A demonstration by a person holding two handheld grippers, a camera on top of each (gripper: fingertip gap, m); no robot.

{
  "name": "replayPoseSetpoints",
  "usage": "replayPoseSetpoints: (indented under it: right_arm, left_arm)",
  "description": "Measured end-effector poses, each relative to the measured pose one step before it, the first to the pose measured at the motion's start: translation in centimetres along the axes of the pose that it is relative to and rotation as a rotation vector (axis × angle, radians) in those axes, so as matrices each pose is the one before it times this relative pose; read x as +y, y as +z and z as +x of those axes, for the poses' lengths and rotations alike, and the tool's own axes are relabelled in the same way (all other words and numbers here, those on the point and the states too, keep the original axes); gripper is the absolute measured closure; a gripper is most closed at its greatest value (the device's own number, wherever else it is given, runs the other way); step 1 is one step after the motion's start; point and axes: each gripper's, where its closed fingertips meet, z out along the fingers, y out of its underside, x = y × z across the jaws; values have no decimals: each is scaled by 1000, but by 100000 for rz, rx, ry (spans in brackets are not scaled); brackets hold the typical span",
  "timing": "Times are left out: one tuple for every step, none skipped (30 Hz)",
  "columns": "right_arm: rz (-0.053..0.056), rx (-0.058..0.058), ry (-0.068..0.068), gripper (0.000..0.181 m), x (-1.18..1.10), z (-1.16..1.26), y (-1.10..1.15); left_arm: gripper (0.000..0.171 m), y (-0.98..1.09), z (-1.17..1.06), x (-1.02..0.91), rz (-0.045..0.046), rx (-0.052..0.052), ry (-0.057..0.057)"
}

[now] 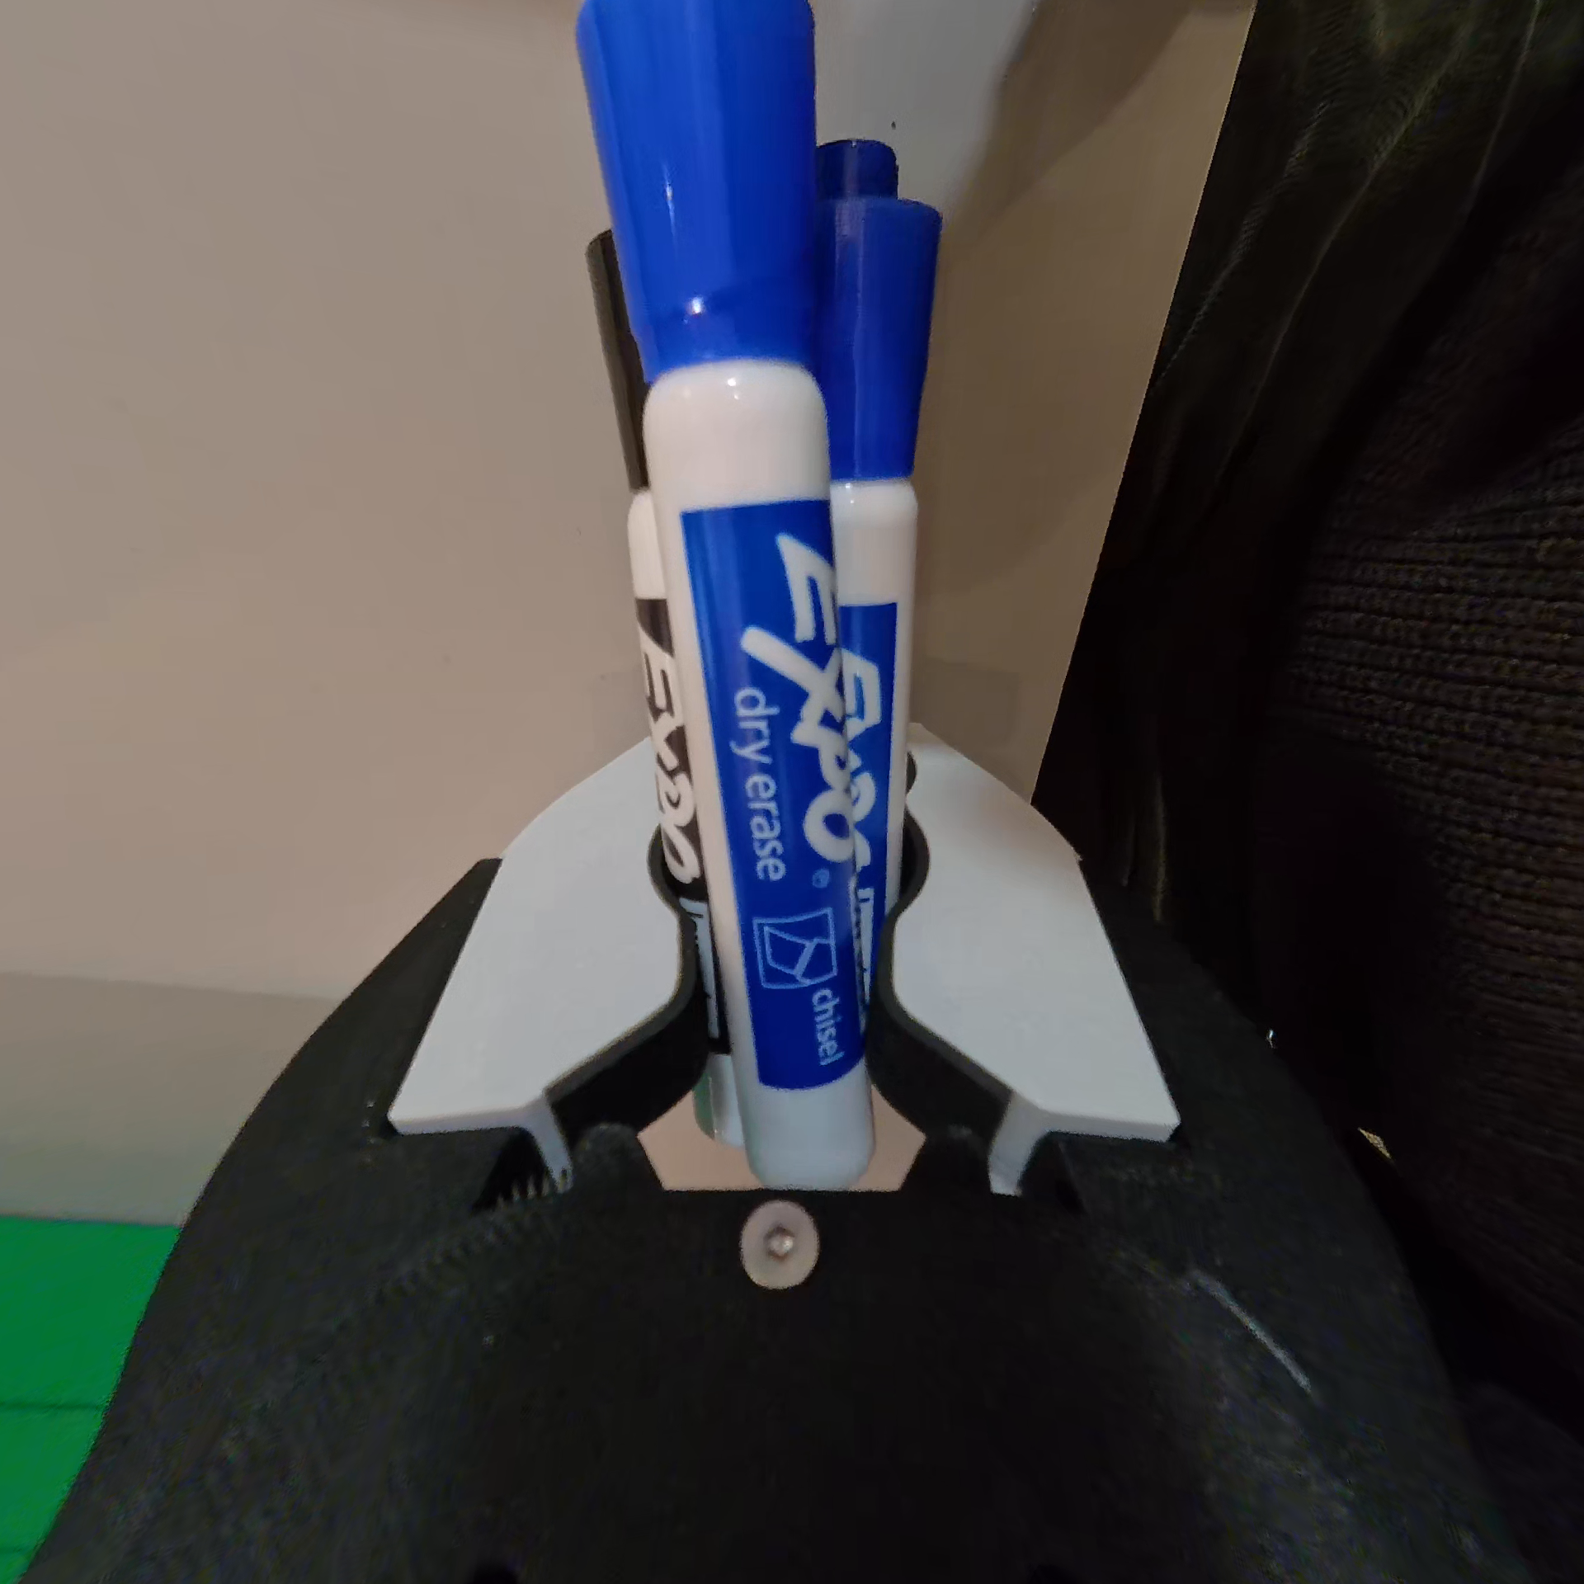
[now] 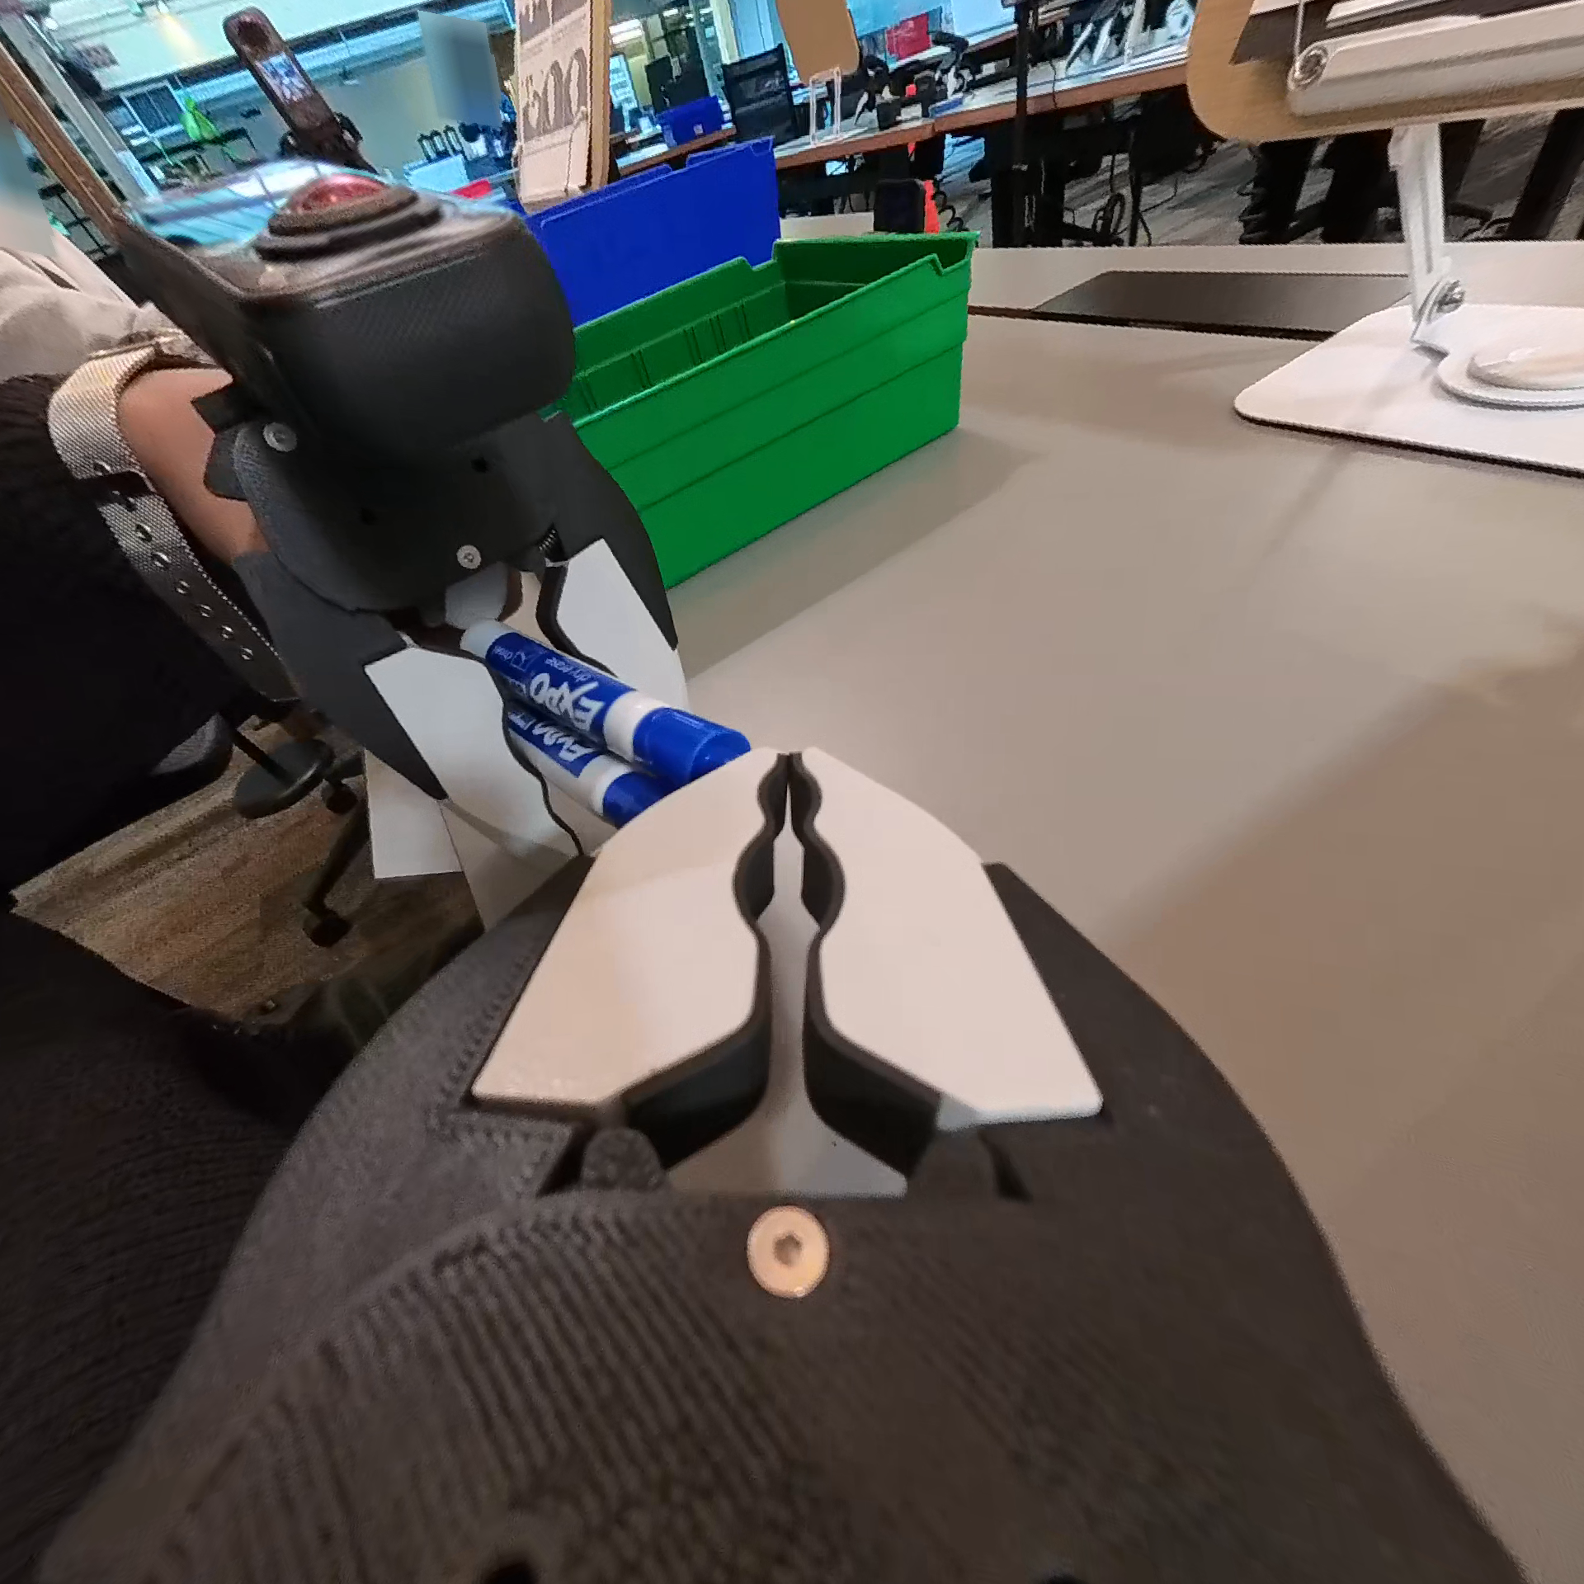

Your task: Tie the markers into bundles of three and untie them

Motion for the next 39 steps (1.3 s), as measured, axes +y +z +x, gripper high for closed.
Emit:
replayPoseSetpoints:
  right_arm:
    - [172, -539, 527, 181, -15, -40, -3]
    - [102, -495, 251, 181, -3, -66, -8]
    - [258, -423, -158, 181, -42, -75, 0]
    - [232, -428, -441, 181, -32, -104, -21]
    - [-7, -407, -427, 181, -10, -98, -7]
    - [-128, -435, -315, 181, 28, -97, 12]
    - [-336, -186, -225, 181, 47, -54, 9]
    - [-568, 146, -190, 181, 82, 15, 30]
    - [-371, 66, -323, 181, 57, 9, 2]
    - [-360, -10, -594, 181, 48, 18, -9]
    - [-424, 273, -761, 181, 27, 72, -29]
    - [-134, 418, -716, 181, -15, 102, -48]
    - [32, 397, -587, 180, -26, 129, -69]
    - [83, 398, -375, 177, -37, 156, -78]
    - [-147, -72, -114, 173, 10, 120, -72]
    - [-237, -781, 151, 171, 39, 51, -56]
    - [78, -1248, 537, 170, -1, -35, -46]
    - [499, -1468, 1062, 170, -44, -85, -44]
    - [765, -2160, 1346, 171, -119, -181, -66]
    - [685, -3467, 1542, 165, -131, -341, -81]
    - [330, -3746, 2013, 164, -77, -360, -106]
    - [377, -2681, 1764, 163, -60, -169, -140]
    - [496, -2249, 1382, 160, -79, -79, -158]
    - [544, -2206, 1172, 159, -107, -111, -155]
    - [543, -2272, 932, 158, -104, -158, -150]
    - [538, -2211, 623, 158, -90, -189, -121]
    - [326, -2098, 328, 158, -70, -232, -117]
    - [218, -1973, 164, 158, -58, -238, -104]
    - [126, -2032, 76, 158, -38, -268, -88]
    - [-108, -2006, 214, 158, 15, -263, -72]
    - [-134, -1983, 383, 158, 33, -262, -43]
    - [-83, -1749, 440, 157, 15, -239, -30]
    - [-163, -1309, 420, 156, 8, -171, -9]
    - [-310, -1043, 447, 153, 41, -150, 5]
    - [-577, -761, 506, 150, 85, -95, 15]
    - [-686, -624, 420, 148, 108, -72, 29]
    - [-644, -705, 111, 147, 99, -104, 40]
    - [-626, -76, -88, 146, 93, -23, 33]
    - [-481, 729, -278, 146, 63, 99, 30]
  left_arm:
    - [126, -17, -7, 18, -83, -118, 131]
    - [126, 22, -39, 67, -343, -331, 168]
    - [126, 44, -67, 110, -523, -331, -32]
    - [126, 41, -76, 116, -573, -412, -49]
    - [126, 48, -79, 105, -458, -400, 144]
    - [126, 42, -29, 100, -401, -81, 144]
    - [126, 20, -8, 59, -162, 96, -121]
    - [126, 23, -3, 1, 82, 106, -158]
    - [126, 9, 17, 12, 29, 132, 44]
    - [126, 10, 39, -32, 53, 254, 123]
    - [126, -3, 41, -86, 410, 172, 281]
    - [126, -27, 64, -155, 690, 197, 345]
    - [126, -19, 94, -111, 364, 447, 240]
    - [126, 0, 97, -54, 111, 340, 362]
    - [126, 9, 51, -24, 11, 8, 447]
    - [125, 17, 24, -16, 22, -19, 385]
    - [125, 26, 52, -19, -5, 215, 160]
    - [125, 29, 73, 0, -96, 321, 176]
    - [126, 25, 62, 7, -181, 128, 487]
    - [125, 30, 90, -9, -182, 84, 456]
    - [125, 7, 119, -30, -112, 359, 442]
    - [125, -13, 151, -65, 179, 435, 518]
    - [125, -46, 135, -132, 516, 387, 442]
    - [125, -68, 101, -174, 749, 246, 376]
    - [125, -96, 147, -176, 805, 542, 348]
    - [125, -93, 196, -158, 705, 852, 357]
    - [125, -82, 165, -129, 609, 590, 381]
    - [125, -62, 103, -85, 347, 256, 302]
    - [126, -46, 97, -37, 25, 250, 200]
    - [126, -20, 58, -3, -89, 165, 197]
    - [126, 3, 53, 16, -172, 134, 171]
    - [125, 25, 42, 33, -273, 107, 121]
    - [125, 40, -10, 41, -293, -45, -62]
    - [125, 54, -64, 58, -278, -194, -160]
    - [126, 50, -37, 71, -283, -50, -210]
    - [126, 38, -23, 73, -288, 139, -239]
    - [126, 19, -31, 51, -146, -7, -228]
    - [125, 24, -34, 66, -213, -69, -194]
    - [125, 11, -44, 62, -296, -117, -188]
